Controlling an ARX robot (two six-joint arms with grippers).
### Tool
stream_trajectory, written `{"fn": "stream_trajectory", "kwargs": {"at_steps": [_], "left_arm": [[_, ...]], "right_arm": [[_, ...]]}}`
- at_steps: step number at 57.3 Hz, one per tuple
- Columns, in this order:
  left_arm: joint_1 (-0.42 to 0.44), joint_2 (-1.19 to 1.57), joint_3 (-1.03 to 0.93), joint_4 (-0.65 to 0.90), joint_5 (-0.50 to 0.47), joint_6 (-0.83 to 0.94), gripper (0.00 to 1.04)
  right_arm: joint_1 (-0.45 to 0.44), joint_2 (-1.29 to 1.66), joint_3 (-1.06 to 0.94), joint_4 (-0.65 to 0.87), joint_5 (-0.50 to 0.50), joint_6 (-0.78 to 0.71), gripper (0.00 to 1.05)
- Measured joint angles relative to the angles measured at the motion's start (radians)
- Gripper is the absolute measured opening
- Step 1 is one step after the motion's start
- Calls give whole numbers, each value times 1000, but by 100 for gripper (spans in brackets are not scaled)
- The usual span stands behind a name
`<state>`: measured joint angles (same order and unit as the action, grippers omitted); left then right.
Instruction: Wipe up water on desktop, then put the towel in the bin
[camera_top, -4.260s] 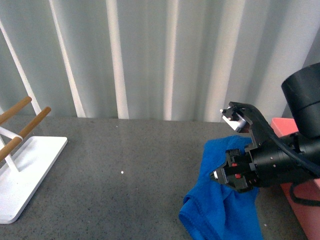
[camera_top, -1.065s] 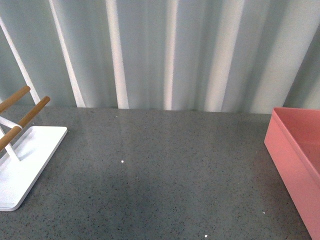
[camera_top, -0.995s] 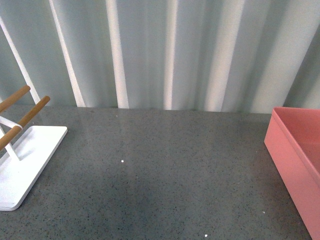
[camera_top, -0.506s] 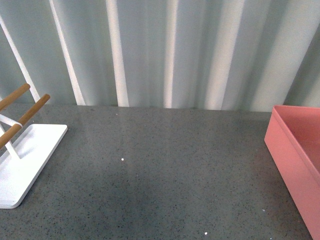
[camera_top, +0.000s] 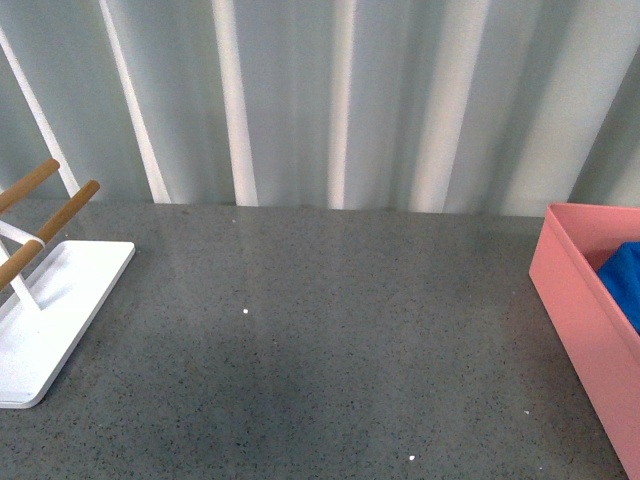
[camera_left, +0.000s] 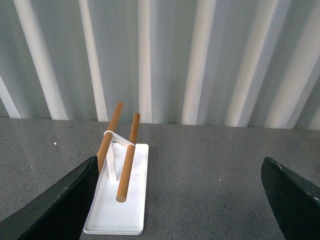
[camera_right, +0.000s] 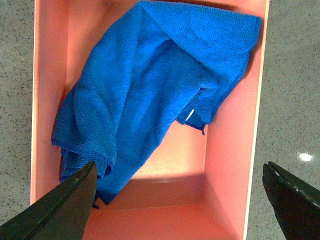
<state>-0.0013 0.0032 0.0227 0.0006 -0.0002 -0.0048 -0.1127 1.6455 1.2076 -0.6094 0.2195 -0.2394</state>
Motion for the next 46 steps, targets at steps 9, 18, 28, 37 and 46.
{"fn": "stream_trajectory", "kwargs": {"at_steps": [9, 18, 28, 37, 46], "left_arm": [[0, 0, 0, 0, 0, 0, 98], [0, -1, 0, 0, 0, 0, 98], [0, -1, 0, 0, 0, 0, 98], [0, -2, 0, 0, 0, 0, 98], [0, -2, 0, 0, 0, 0, 98]], "right_arm": [[-16, -61, -169, 349, -195, 86, 87], [-3, -172, -581, 1157, -331, 194, 61], [23, -322, -771, 1518, -311, 217, 29], [43, -405, -902, 1524, -291, 220, 3], [95, -515, -987, 1513, -229, 222, 3]]}}
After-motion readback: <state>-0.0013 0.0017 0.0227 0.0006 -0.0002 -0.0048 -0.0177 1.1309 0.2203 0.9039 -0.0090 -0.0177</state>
